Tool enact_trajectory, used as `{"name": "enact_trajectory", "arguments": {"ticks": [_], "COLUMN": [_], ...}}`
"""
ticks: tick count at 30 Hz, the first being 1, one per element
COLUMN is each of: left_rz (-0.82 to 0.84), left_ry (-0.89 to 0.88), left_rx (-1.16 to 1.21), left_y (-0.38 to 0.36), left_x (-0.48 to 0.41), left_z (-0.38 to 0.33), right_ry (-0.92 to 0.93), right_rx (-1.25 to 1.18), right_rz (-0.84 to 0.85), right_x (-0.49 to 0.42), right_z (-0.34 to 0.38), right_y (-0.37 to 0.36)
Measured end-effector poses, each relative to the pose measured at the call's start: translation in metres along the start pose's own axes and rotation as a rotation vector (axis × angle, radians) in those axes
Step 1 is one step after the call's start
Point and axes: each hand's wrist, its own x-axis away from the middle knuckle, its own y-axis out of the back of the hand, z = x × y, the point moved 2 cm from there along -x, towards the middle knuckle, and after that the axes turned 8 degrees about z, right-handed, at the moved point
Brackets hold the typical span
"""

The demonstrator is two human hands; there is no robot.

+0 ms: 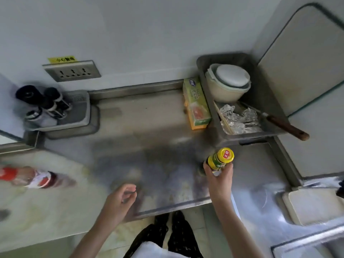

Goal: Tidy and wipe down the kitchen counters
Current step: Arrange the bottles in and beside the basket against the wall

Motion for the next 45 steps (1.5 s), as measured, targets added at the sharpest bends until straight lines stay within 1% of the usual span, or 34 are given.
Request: {"name": "enact_trajectory", "arguments": {"ticks": [4, 9, 12, 15, 18, 22, 26, 29, 32, 35, 39, 42, 45], "left_rz": [-0.041, -0.155, -0.234, -0.311, -0.39, -0.519, -0.671, -0.785, -0.794, -0.76, -0.677, -0.648, -0.641], "left_ry": [-0.013, 0.017, 0.064, 0.119, 0.164, 0.174, 0.185, 0.205, 0.194, 0.143, 0.151, 0.148, 0.081], "left_rx": [0.034, 0.122, 0.177, 0.234, 0.317, 0.406, 0.427, 0.355, 0.342, 0.294, 0.304, 0.277, 0.299], "left_y": [0.002, 0.002, 0.004, 0.005, 0.008, 0.028, 0.08, 0.133, 0.176, 0.201, 0.21, 0.216, 0.233], "left_x": [0.013, 0.038, 0.053, 0.069, 0.085, 0.099, 0.085, 0.059, 0.029, -0.001, -0.022, -0.022, -0.025], "left_z": [-0.006, -0.008, 0.0, 0.015, 0.032, 0.052, 0.078, 0.095, 0.109, 0.126, 0.151, 0.155, 0.149], "right_ry": [0.031, 0.051, 0.096, 0.16, 0.2, 0.211, 0.216, 0.212, 0.195, 0.185, 0.175, 0.178, 0.231], "right_rx": [0.005, 0.029, 0.052, 0.065, 0.042, 0.057, 0.086, 0.054, 0.0, -0.035, -0.054, -0.069, -0.094], "right_rz": [0.021, 0.089, 0.203, 0.349, 0.541, 0.755, 0.864, 0.863, 0.838, 0.772, 0.703, 0.662, 0.609], "right_x": [-0.004, -0.004, 0.0, 0.011, 0.034, 0.069, 0.092, 0.104, 0.115, 0.123, 0.129, 0.127, 0.114], "right_z": [-0.006, 0.003, 0.022, 0.043, 0.065, 0.084, 0.09, 0.096, 0.105, 0.11, 0.111, 0.121, 0.145], "right_y": [-0.001, 0.005, 0.004, -0.016, -0.053, -0.11, -0.162, -0.198, -0.231, -0.261, -0.286, -0.296, -0.308]}}
